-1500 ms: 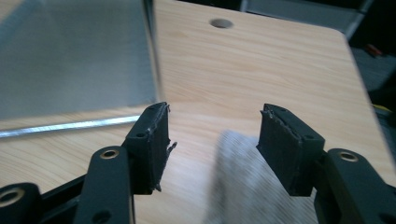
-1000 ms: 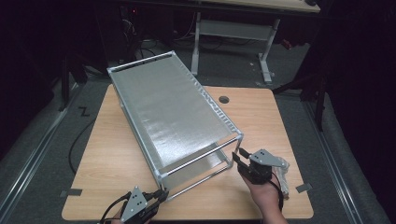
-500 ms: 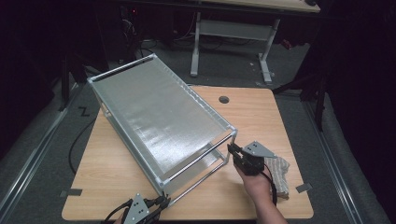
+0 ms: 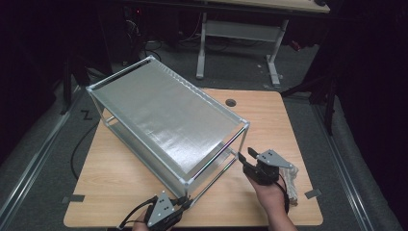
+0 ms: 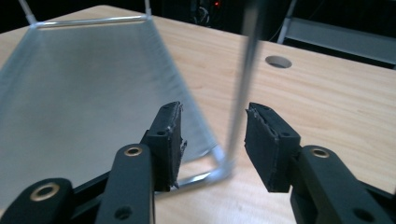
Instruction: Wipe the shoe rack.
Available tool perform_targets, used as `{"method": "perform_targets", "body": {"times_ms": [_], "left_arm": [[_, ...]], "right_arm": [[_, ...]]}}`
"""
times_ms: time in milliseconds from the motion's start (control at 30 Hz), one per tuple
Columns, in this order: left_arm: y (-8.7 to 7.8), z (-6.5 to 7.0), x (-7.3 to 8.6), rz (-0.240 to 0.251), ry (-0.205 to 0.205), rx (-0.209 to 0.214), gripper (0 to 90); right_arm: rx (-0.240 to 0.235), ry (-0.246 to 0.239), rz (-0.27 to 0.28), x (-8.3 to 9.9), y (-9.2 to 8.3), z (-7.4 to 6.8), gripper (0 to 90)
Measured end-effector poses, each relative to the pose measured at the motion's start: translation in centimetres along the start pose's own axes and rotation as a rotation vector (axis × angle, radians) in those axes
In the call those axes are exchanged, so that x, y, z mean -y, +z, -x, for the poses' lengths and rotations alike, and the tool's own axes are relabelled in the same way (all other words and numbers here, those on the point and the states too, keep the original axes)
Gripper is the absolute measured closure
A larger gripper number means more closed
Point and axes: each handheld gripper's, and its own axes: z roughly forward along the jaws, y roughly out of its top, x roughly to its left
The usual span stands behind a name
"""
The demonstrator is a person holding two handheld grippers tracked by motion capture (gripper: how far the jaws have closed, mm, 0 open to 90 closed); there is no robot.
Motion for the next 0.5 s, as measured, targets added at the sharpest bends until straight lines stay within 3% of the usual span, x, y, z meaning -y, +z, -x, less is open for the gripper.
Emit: {"method": "perform_targets", "body": {"times_ms": [100, 267, 500], "left_arm": [[2.3, 0.1, -1.0, -0.004, -0.007, 0.013, 80.3], [6.2, -0.1, -2.5, 0.010, -0.007, 0.027, 80.3], [11.3, 0.0, -4.2, 0.046, -0.013, 0.019, 80.3]], "right_arm": [[-0.004, -0.015, -0.013, 0.7, -1.0, -0.4, 55.0], [0.030, -0.015, -0.043, 2.1, -2.7, -0.6, 52.2], [0.064, 0.023, -0.063, 3.6, -4.4, -0.1, 49.9]]}}
